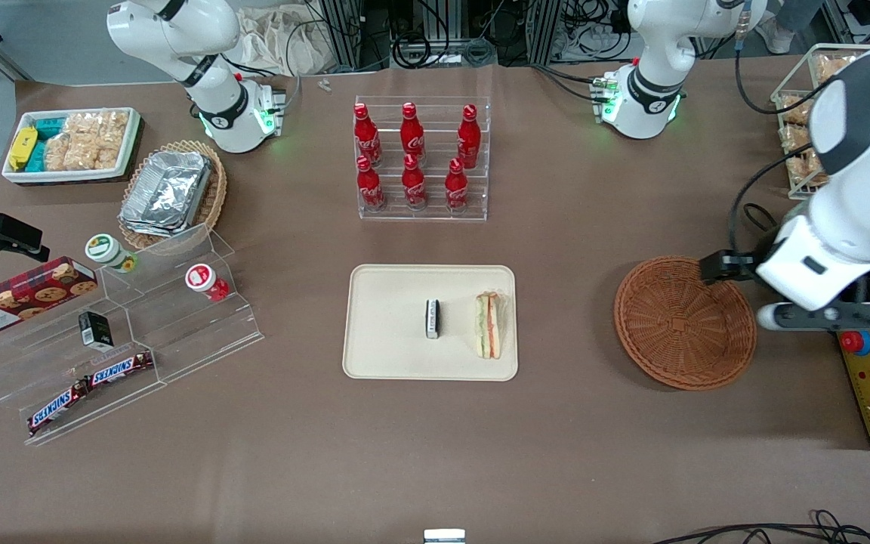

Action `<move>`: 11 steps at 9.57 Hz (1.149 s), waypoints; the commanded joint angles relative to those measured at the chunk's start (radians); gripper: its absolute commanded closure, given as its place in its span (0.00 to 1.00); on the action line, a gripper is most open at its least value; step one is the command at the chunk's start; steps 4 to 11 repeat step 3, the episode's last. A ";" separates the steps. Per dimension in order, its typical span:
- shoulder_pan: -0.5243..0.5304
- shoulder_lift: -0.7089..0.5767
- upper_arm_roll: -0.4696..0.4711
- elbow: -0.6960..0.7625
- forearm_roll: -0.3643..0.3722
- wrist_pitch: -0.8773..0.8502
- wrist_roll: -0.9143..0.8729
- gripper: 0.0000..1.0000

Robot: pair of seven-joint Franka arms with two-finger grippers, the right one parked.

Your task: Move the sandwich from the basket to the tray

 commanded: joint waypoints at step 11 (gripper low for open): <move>0.017 0.004 -0.018 -0.024 0.010 0.007 -0.008 0.01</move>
